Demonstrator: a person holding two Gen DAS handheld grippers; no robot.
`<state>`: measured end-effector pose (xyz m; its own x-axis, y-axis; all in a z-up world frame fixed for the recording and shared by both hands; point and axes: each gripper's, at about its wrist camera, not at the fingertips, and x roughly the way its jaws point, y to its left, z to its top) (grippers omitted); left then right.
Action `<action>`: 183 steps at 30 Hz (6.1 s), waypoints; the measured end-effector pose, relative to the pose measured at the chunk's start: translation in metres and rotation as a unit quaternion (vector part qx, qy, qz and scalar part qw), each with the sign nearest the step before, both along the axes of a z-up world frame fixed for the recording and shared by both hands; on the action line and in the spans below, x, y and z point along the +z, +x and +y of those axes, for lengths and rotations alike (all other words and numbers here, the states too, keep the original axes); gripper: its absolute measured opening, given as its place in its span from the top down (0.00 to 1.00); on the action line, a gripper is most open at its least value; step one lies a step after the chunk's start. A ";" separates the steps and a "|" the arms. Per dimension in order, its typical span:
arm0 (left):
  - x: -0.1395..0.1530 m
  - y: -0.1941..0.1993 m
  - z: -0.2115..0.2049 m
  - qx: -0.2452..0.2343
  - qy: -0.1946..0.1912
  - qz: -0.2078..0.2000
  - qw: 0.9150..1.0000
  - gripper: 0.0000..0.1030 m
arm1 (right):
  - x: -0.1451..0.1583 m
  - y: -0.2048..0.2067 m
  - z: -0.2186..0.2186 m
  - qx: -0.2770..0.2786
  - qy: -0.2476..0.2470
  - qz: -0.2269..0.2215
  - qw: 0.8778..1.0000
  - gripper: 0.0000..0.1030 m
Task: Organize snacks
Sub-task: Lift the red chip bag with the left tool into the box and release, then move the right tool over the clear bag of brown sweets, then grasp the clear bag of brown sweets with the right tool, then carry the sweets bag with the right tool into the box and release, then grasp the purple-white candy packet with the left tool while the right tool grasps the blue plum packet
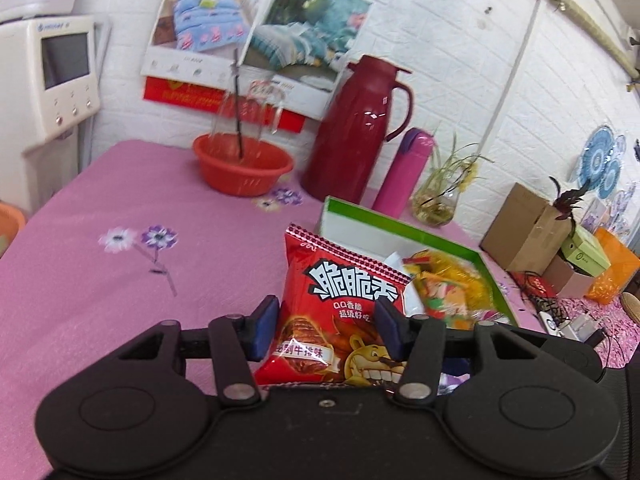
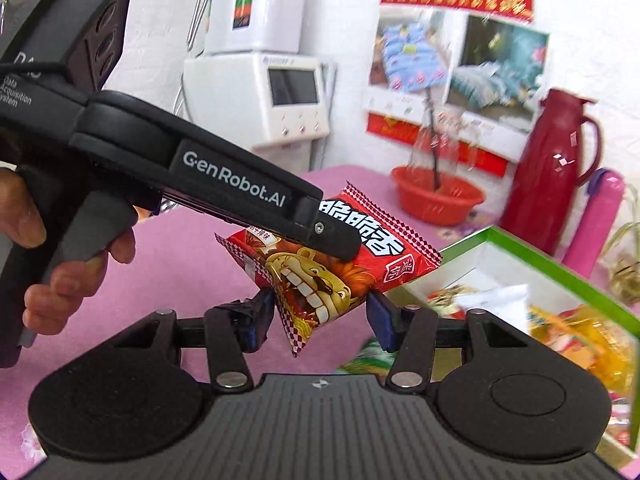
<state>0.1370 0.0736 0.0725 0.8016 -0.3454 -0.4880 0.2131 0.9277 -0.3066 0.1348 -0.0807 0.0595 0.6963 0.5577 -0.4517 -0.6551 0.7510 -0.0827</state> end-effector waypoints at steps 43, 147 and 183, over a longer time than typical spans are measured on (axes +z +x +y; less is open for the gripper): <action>-0.022 0.120 -0.061 -0.039 -0.029 0.008 0.999 0.11 | -0.021 0.094 -0.076 -0.129 0.002 -0.022 0.991 0.07; -0.014 0.087 -0.105 -0.192 -0.055 0.001 0.980 0.90 | -0.005 0.043 -0.119 -0.075 0.089 -0.039 0.992 0.20; -0.015 -0.007 -0.069 -0.090 -0.026 -0.006 0.996 0.00 | -0.003 -0.036 -0.117 -0.112 0.035 -0.073 0.990 0.00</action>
<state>0.1299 0.0045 0.0570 0.7305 -0.5088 -0.4555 0.3784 0.8568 -0.3502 0.0988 -0.1974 0.0565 0.8607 0.4089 -0.3032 -0.4571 0.8830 -0.1066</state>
